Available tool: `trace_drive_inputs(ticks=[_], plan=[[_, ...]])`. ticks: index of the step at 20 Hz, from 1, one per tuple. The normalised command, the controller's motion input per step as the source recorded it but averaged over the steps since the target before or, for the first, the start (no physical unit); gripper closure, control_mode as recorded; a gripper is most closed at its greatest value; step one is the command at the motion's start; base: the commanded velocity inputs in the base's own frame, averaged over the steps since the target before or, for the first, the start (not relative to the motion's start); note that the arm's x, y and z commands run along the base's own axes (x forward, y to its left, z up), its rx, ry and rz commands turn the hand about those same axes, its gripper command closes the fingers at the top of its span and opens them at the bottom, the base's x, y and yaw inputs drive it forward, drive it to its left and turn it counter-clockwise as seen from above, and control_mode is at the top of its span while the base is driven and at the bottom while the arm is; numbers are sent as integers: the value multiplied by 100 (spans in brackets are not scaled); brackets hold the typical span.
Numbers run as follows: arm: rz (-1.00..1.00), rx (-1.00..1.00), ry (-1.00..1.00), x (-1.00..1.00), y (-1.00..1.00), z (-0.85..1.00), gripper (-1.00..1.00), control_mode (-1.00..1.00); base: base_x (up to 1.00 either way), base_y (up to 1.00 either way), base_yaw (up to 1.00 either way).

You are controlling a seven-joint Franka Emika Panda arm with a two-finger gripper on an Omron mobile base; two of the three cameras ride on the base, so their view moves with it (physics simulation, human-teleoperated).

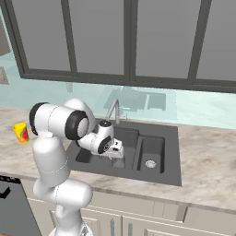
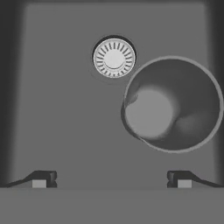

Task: Move any existing items from the left basin to the right basin for drying. Then move the cup from the counter to the left basin of the sink for washing.

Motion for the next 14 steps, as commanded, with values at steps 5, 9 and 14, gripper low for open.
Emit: trace_drive_inputs(ticks=[5, 9, 14], plan=[[0, 0, 0, 13, 0, -12, -100, -100, 0, 0, 0], [0, 0, 0, 14, -1, -11, -100, -100, 0, 0, 0], [0, 0, 0, 13, -2, -11, -100, -100, 0, 0, 0]])
